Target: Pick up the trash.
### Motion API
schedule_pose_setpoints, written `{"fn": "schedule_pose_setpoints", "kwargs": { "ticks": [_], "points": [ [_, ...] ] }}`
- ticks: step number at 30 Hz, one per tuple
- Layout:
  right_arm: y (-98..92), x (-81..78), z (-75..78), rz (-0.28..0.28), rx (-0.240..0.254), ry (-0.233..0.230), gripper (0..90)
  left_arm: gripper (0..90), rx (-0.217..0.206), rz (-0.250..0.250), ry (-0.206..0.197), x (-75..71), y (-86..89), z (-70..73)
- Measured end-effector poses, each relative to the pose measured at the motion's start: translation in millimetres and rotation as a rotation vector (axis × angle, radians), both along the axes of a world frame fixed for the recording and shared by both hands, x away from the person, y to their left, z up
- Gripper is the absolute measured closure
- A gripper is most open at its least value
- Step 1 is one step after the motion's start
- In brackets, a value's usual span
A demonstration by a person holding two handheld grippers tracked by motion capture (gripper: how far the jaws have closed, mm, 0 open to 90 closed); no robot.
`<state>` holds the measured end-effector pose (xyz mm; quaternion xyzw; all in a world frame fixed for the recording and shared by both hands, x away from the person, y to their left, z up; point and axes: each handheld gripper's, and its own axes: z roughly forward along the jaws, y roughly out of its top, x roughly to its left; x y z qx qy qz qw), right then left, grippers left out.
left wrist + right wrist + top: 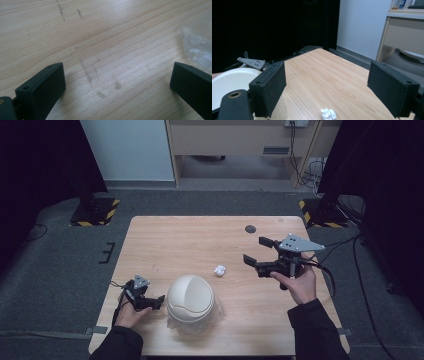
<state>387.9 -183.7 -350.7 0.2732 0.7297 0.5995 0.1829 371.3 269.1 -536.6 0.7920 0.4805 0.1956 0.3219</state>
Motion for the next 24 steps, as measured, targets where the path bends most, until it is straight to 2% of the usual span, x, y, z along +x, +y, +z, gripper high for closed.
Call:
{"fn": "schedule_pose_setpoints", "kwargs": {
  "ticks": [3, 7, 14, 16, 19, 24],
  "points": [
    [6.1, 0.9, 2.3, 0.013, -0.001, 0.001, 15.4, 0.0, 0.000, 0.000, 0.000, 0.0, 0.0, 0.0],
    [24.1, 1.9, 9.0, 0.043, -0.026, -0.004, 15.5, 0.0, 0.000, 0.000, 0.000, 0.0, 0.0, 0.0],
    [45.0, 2.0, 13.1, 0.079, -0.026, -0.002, 15.9, 0.0, 0.000, 0.000, 0.000, 0.0, 0.0, 0.0],
    [53.8, 0.3, 9.9, 0.099, -0.017, 0.008, 17.6, 0.0, 0.000, 0.000, 0.000, 0.0, 0.0, 0.0],
    [59.5, -1.2, 5.1, 0.112, -0.031, 0.010, 19.8, 0.0, -0.001, 0.000, 0.000, 0.0, 0.0, 0.0],
    [76.0, -7.7, -14.8, 0.152, -0.080, 0.045, 19.6, 0.0, 0.000, 0.000, 0.000, 0.0, 0.0, 0.0]
  ]
}}
